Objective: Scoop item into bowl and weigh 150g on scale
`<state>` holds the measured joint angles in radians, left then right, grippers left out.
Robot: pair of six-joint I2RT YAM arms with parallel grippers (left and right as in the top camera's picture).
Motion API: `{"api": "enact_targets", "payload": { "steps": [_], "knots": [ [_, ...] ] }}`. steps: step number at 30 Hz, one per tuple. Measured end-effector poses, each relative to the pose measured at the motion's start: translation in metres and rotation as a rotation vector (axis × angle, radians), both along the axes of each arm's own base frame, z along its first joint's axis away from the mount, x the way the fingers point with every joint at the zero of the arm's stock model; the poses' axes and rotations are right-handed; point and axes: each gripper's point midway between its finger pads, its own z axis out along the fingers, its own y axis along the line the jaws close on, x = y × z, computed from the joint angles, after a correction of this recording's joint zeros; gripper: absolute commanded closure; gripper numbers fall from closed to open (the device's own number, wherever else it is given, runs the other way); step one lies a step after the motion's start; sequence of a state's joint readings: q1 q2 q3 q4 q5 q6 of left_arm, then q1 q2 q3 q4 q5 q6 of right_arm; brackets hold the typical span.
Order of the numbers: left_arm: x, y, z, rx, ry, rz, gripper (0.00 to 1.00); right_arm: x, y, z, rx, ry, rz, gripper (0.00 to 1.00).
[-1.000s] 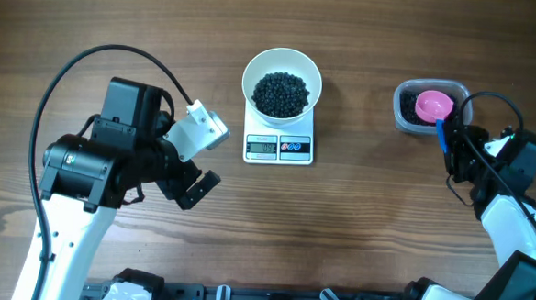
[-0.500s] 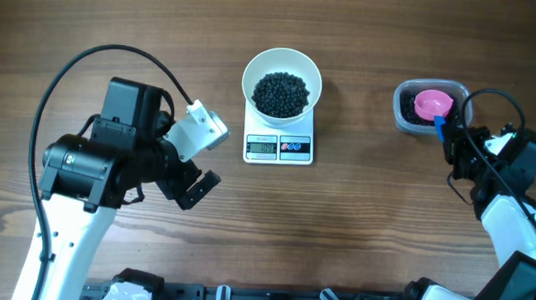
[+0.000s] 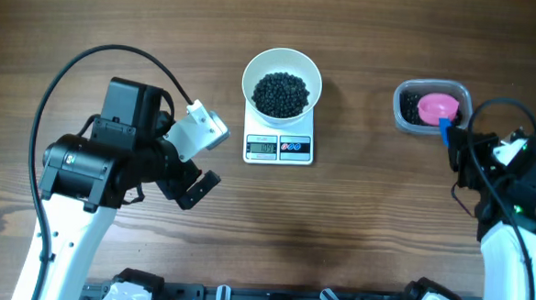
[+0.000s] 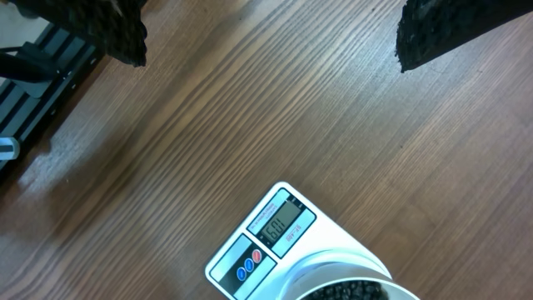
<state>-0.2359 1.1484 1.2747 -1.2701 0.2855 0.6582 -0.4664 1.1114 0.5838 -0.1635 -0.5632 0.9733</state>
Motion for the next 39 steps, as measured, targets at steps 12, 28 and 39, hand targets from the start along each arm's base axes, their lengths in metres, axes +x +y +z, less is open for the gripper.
{"api": "enact_targets", "payload": {
  "steps": [12,28,39],
  "knots": [
    [0.000,0.000,0.000,0.001,0.002,0.000,0.00,-0.023,-0.013,0.110,-0.287,0.024,0.042,0.95],
    [0.000,0.000,0.000,0.001,0.002,0.000,0.00,0.008,-0.013,0.110,-0.654,0.249,0.472,0.96],
    [0.000,0.000,0.000,0.001,0.002,0.000,0.00,0.028,-0.013,0.084,-1.040,0.392,0.700,0.95]
  ]
}}
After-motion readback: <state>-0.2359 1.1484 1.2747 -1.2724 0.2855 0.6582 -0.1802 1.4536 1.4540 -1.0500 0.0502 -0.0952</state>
